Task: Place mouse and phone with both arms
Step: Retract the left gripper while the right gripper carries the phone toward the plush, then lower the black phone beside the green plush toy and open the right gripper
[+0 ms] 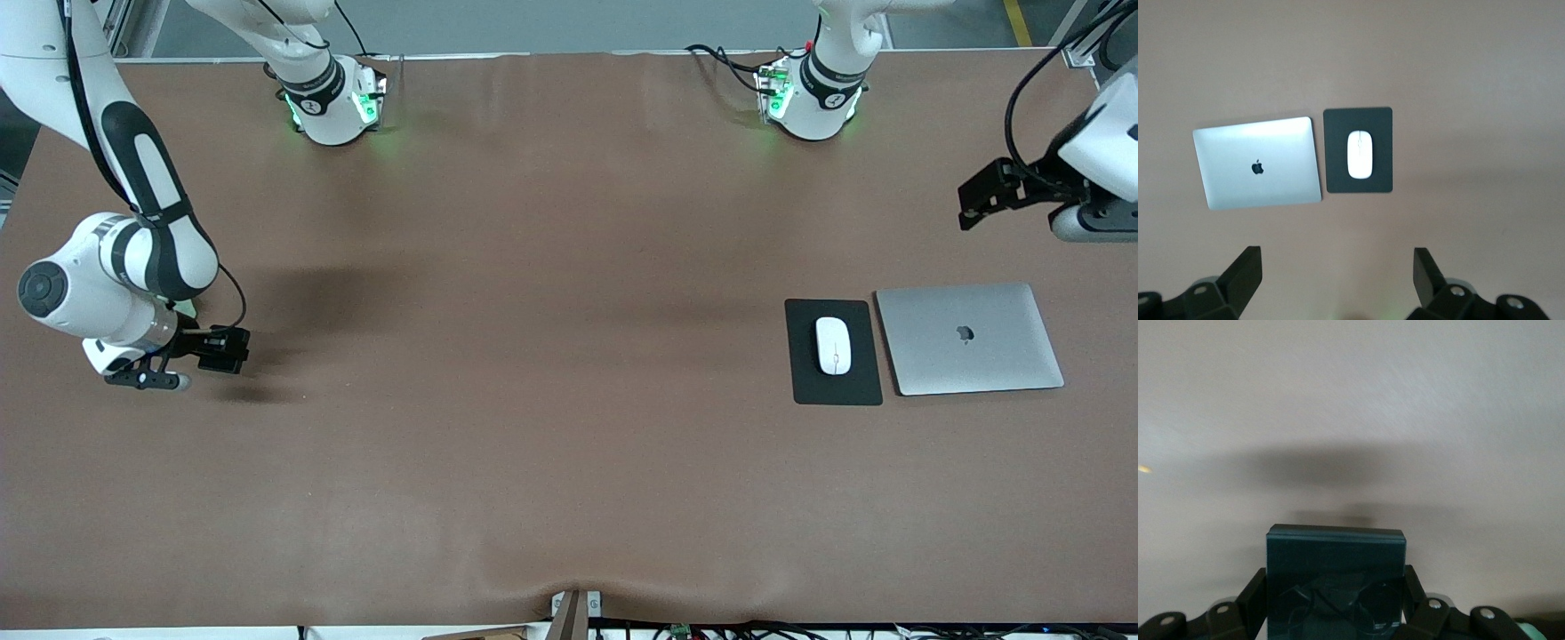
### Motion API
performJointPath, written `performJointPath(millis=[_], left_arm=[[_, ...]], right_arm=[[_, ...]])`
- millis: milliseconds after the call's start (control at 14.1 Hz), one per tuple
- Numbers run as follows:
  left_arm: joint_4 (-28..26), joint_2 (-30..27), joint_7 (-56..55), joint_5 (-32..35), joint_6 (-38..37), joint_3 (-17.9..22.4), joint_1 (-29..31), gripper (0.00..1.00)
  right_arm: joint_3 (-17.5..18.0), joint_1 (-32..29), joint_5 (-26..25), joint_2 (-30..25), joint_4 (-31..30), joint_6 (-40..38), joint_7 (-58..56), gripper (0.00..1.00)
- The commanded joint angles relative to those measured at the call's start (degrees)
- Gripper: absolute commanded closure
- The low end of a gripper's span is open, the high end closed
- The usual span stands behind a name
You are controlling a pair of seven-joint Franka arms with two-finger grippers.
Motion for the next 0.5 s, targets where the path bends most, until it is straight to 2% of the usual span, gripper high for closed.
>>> performJointPath(millis=[0,213,427], left_arm=[[-0.04,0.78,-0.49,-0.98,-0.88,0.96,-1.39,0.00],[3.90,6.68,-0.32,-1.77,-0.52,0.96,-1.56,0.00],[4.35,7.91,-0.58,-1.42,-0.09,1.22,-1.65,0.00]], right_arm=[[1.39,-1.68,-0.86,-3.07,-5.88,4.00,-0.61,0.77],[1.39,-1.68,-0.86,-2.81,-6.68,3.74,-0.69,0.74],[1.39,-1.68,-0.86,-2.81,-7.74,3.57,-0.69,0.70]])
